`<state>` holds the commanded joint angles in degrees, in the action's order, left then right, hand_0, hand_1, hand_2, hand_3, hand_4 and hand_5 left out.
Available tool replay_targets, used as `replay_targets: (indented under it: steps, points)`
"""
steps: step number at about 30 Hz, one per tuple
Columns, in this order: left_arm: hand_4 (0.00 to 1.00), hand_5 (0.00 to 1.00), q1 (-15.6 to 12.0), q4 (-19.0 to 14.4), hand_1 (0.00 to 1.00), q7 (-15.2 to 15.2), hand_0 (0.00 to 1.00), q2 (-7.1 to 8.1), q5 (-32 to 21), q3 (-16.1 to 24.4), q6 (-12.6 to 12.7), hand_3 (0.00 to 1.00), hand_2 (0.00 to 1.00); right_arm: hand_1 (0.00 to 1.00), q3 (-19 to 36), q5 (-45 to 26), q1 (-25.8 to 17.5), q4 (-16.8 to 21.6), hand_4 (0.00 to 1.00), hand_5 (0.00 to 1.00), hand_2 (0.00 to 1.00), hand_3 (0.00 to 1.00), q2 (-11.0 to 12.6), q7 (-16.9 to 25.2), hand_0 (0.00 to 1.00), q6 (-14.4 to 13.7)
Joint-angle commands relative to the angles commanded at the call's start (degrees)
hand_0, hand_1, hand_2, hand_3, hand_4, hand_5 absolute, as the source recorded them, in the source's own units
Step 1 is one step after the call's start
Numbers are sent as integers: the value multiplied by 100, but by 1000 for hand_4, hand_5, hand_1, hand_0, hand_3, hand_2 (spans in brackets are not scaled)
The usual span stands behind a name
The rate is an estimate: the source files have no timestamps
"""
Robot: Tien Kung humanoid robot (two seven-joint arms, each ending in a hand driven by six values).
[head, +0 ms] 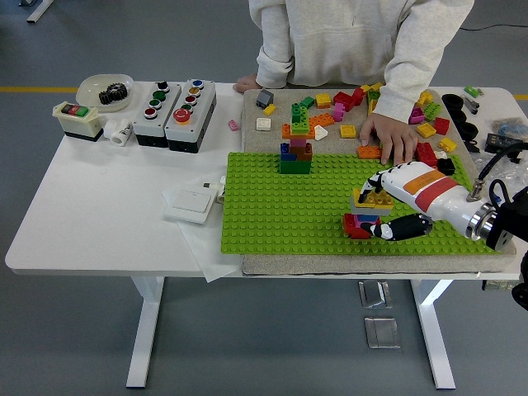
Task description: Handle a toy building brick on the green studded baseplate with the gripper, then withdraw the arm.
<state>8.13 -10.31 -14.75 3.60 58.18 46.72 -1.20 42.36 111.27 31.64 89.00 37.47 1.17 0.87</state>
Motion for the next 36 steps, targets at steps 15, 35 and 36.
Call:
replay_targets:
  steps: [15,35,36]
  points:
    - [585,609,8,0,706,10,791,3,-37,-32,-6,561,631,603,-1,81,-45,2,769,438,640,604,-16,6,662,-30]
    - [585,609,1,0,705,21,792,2,-76,-67,-14,561,631,601,-47,174,-95,35,773,434,644,607,-24,-11,637,-22]
    - [585,609,1,0,705,22,792,3,-79,-70,-15,561,631,601,-47,176,-96,34,773,434,644,607,-24,-12,637,-23]
